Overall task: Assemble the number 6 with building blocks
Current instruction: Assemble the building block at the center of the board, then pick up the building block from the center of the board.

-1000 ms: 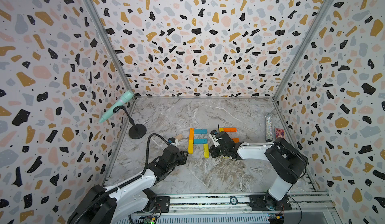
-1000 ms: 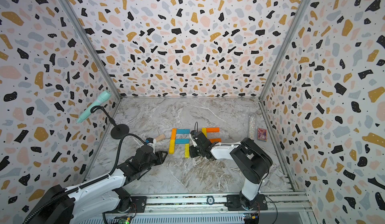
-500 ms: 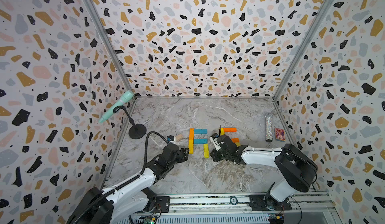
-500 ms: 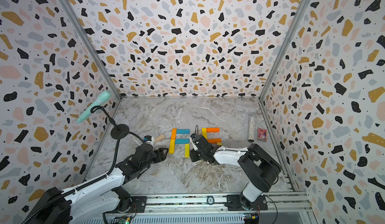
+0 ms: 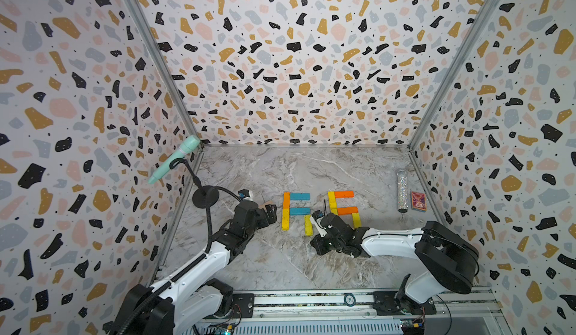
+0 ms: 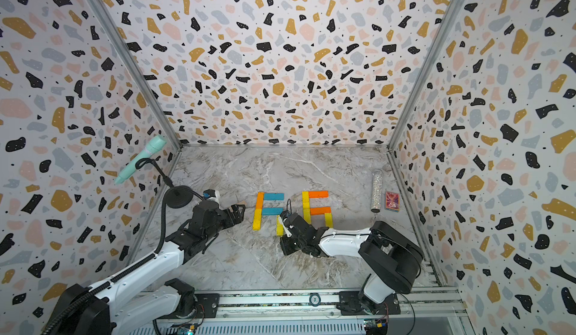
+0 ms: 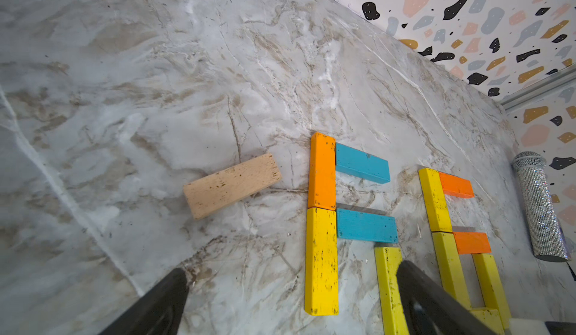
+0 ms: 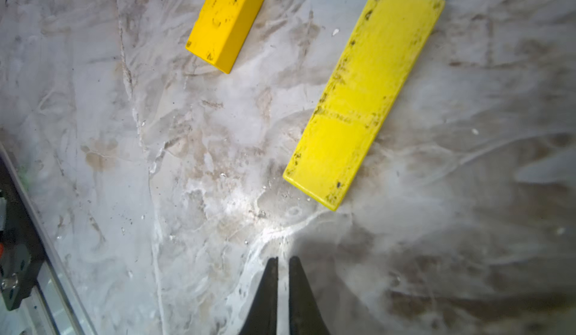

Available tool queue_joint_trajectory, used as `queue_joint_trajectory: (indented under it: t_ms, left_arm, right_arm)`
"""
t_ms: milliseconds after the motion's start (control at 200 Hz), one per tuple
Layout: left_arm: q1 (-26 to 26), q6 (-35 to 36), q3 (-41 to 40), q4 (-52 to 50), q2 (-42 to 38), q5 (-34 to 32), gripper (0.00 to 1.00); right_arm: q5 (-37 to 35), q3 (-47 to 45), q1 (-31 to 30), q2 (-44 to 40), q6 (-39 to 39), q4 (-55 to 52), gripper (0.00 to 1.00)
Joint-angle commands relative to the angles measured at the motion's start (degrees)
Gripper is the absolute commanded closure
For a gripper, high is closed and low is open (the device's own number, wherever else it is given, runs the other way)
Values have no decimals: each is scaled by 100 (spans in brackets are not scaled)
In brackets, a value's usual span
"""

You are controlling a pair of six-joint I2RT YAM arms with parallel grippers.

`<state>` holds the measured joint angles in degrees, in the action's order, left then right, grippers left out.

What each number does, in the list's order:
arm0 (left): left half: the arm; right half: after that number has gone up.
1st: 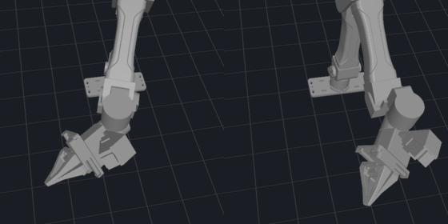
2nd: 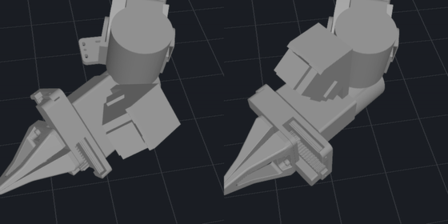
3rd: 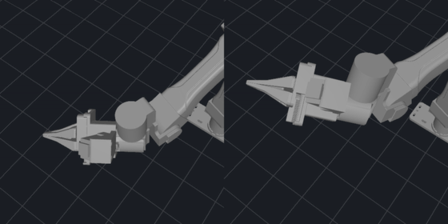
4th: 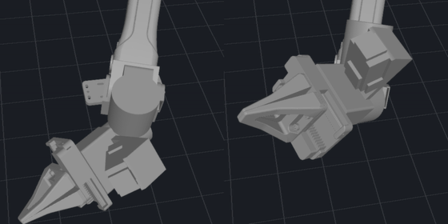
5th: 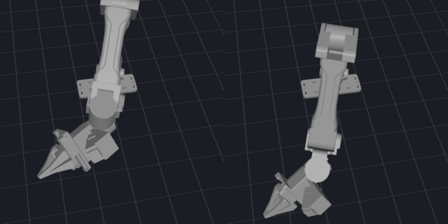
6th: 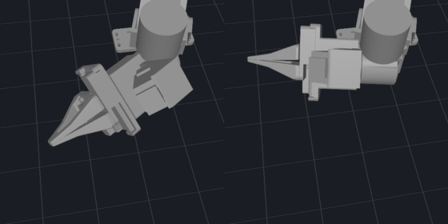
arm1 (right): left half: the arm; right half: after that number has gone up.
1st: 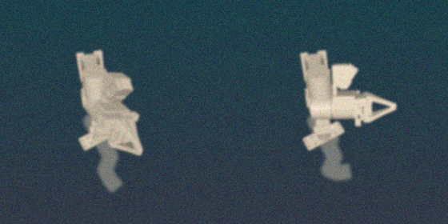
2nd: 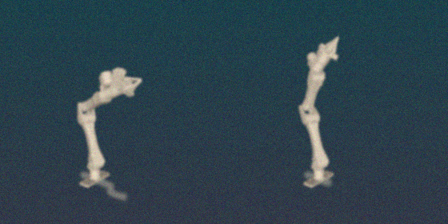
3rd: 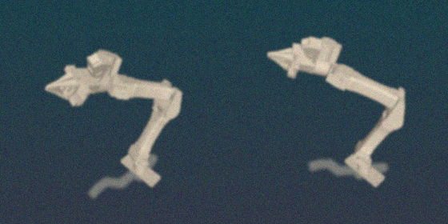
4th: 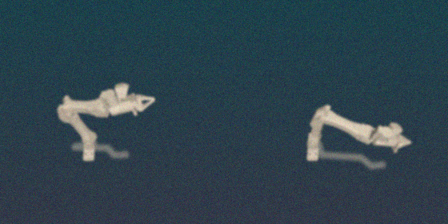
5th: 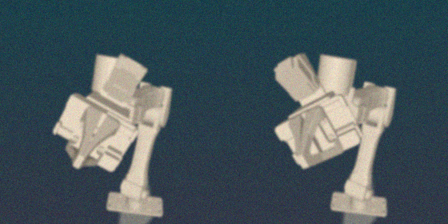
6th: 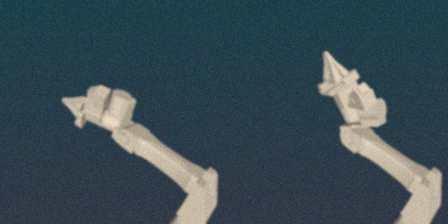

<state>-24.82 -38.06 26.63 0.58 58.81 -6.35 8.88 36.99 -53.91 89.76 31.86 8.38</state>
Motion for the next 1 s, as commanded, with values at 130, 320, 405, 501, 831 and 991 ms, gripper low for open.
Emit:
queue_joint_trajectory:
  t_ms: [130, 320, 405, 501, 831, 991]
  left_arm:
    - [104, 119, 0, -119, -211, 55, 1]
    - [142, 150, 18, -178, -207, 55, 1]
    - [158, 174, 26, -199, -202, 47, 1]
    - [170, 185, 34, -207, -197, 37, 1]
    - [851, 444, 921, -807, -338, 278, 1]
    - [1423, 875, 2201, -1553, -113, 670, 1]
  right_arm:
    - [-126, 1, 2, 220, 101, 188, 89]
    - [-170, 29, 43, 351, 101, 260, 89]
    - [-184, 14, 73, 357, 110, 282, 89]
    - [-182, 23, 107, 371, 89, 270, 89]
    - [-151, 1102, -295, -221, -1275, -596, 78]
    - [-77, 2599, -209, 533, -2268, -1052, 64]
